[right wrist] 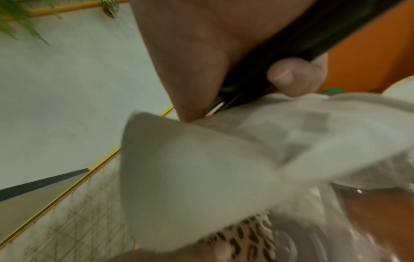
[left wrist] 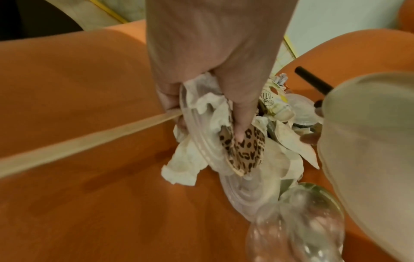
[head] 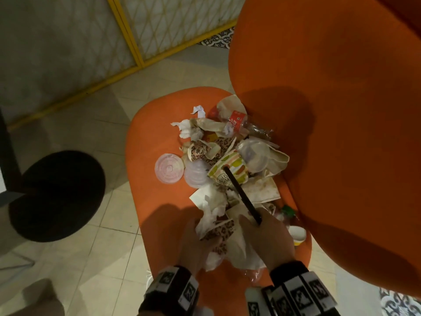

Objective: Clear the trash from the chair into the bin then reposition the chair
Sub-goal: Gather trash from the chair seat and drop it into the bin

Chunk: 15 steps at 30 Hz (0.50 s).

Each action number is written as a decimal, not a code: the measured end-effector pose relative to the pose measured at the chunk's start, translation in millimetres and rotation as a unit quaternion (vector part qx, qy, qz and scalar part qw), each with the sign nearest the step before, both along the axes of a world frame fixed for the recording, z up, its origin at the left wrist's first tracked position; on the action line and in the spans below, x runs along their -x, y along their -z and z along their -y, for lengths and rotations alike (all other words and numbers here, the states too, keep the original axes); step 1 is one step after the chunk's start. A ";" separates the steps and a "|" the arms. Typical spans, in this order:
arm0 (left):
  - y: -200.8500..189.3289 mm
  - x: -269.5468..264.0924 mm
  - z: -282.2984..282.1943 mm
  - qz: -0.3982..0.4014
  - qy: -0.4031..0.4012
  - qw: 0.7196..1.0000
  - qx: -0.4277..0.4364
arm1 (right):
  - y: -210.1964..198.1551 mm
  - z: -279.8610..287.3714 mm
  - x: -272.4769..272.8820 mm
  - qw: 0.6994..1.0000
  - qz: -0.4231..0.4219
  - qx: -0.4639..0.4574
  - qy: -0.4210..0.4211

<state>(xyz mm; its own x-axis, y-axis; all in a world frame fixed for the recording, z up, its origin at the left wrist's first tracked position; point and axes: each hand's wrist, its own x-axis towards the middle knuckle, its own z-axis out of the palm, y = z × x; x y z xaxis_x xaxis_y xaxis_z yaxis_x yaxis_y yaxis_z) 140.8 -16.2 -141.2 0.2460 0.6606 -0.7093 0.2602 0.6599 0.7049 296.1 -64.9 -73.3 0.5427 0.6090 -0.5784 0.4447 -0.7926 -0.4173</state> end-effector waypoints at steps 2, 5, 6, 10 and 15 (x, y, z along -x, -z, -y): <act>2.1 4.3 -4.0 0.022 -0.037 0.999 0.009 | 1.8 4.5 3.1 0.999 -0.011 0.023 -0.028; 4.0 15.5 -10.6 0.026 -0.056 0.998 -0.002 | 1.3 9.1 8.8 0.996 -0.015 0.051 -0.069; 1.4 20.6 -11.8 0.030 -0.066 0.997 0.001 | 1.2 9.1 11.5 0.995 -0.014 0.061 -0.083; -11.7 45.9 -14.4 -0.029 -0.102 0.994 -0.023 | 5.4 1.5 28.1 0.986 -0.011 0.105 -0.132; -7.7 69.7 -9.4 -0.103 -0.105 0.989 -0.027 | 26.6 -13.2 49.4 0.979 -0.021 0.126 -0.159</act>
